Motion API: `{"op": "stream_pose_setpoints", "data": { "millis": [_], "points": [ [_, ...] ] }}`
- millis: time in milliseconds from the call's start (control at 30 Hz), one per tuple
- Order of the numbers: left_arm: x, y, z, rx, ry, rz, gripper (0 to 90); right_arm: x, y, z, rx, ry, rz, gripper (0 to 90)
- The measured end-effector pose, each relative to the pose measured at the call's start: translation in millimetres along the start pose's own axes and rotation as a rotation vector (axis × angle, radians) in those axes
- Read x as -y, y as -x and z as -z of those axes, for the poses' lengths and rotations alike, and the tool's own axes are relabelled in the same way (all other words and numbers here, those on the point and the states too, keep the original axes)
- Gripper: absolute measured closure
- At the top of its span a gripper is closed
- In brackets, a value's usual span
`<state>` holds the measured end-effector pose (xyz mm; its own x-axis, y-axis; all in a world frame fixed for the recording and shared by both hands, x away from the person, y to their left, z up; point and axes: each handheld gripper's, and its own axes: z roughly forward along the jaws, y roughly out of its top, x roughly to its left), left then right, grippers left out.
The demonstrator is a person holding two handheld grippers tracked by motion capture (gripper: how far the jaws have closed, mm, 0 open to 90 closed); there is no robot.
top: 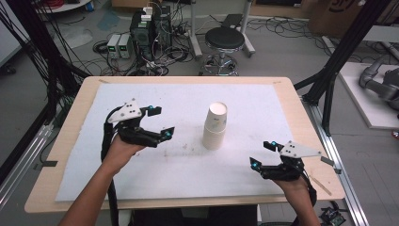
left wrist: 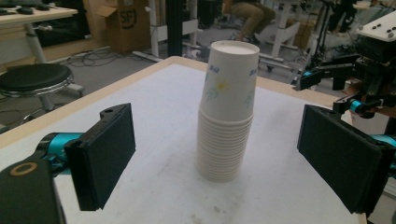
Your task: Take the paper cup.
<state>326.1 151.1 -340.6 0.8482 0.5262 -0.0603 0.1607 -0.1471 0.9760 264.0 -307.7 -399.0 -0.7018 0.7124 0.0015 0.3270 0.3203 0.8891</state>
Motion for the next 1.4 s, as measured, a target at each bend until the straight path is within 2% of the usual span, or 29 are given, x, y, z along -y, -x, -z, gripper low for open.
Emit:
{"op": "stream_pose_setpoints", "data": {
  "millis": [100,133,167,233,267,300,333,367,500,533,600,733,767,800,1000,1100,1267,1333,1400],
  "points": [
    [-12.2,2.9,-18.1,0.025,-0.02,-0.022,11.3,-0.5,-0.6,-0.5,-0.003,-0.004,-0.006,18.5],
    [-19.0,4.0,-31.2,0.038,-0.036,-0.026,11.3,-0.9,-0.9,-1.5,-0.004,-0.001,-0.002,18.5],
    [-19.0,4.0,-31.2,0.038,-0.036,-0.026,11.3,-0.9,-0.9,-1.5,-0.004,-0.001,-0.002,18.5],
    [-24.4,5.3,-44.5,0.055,-0.054,-0.026,11.3,-1.2,-1.2,-2.1,-0.011,-0.005,0.0,18.5],
    [-28.3,7.1,-56.8,0.061,-0.063,-0.028,11.3,-1.5,-1.4,-2.3,-0.011,-0.006,-0.002,18.5],
    [-28.3,7.1,-56.8,0.061,-0.063,-0.028,11.3,-1.5,-1.4,-2.3,-0.011,-0.006,-0.002,18.5],
    [-31.8,8.7,-67.8,0.063,-0.074,-0.031,11.3,-1.6,-1.3,-2.3,-0.011,-0.005,-0.002,18.5],
    [-31.8,8.7,-67.8,0.063,-0.074,-0.031,11.3,-1.6,-1.3,-2.3,-0.011,-0.005,-0.002,18.5],
    [-37.3,11.6,-88.3,0.085,-0.1,-0.045,11.3,-0.8,0.3,-1.4,-0.011,-0.004,-0.003,18.6],
    [-39.2,14.0,-98.9,0.093,-0.111,-0.045,11.3,-0.6,0.5,-0.6,-0.008,-0.003,-0.005,18.6],
    [-40.2,14.9,-105.3,0.098,-0.121,-0.051,11.3,-0.6,0.7,-0.2,-0.009,-0.001,-0.005,18.6],
    [-41.4,16.5,-127.0,0.091,-0.149,-0.05,11.5,-1.5,0.7,1.4,-0.008,0.003,-0.006,18.5],
    [-41.4,16.5,-127.0,0.091,-0.149,-0.05,11.5,-1.5,0.7,1.4,-0.008,0.003,-0.006,18.5],
    [-40.1,16.6,-133.7,0.091,-0.154,-0.038,11.5,-1.6,0.4,1.5,-0.009,0.005,-0.007,18.6],
    [-38.4,16.2,-147.3,0.087,-0.189,-0.042,13.1,-1.3,0.9,2.5,-0.009,0.008,-0.009,18.6],
    [-38.3,15.2,-150.8,0.08,-0.191,-0.039,16.2,-1.3,1.3,2.8,-0.008,0.008,-0.006,18.6],
    [-37.2,15.4,-156.2,0.113,-0.197,-0.053,28.6,-1.3,1.3,3.1,-0.006,0.01,-0.004,18.6],
    [-37.2,15.1,-156.0,0.113,-0.196,-0.063,32.4,-1.1,1.0,3.2,-0.007,0.007,-0.01,18.6],
    [-37.3,14.5,-155.5,0.112,-0.195,-0.06,32.7,-1.1,1.2,3.3,-0.004,0.008,-0.008,18.6]
  ]
}}
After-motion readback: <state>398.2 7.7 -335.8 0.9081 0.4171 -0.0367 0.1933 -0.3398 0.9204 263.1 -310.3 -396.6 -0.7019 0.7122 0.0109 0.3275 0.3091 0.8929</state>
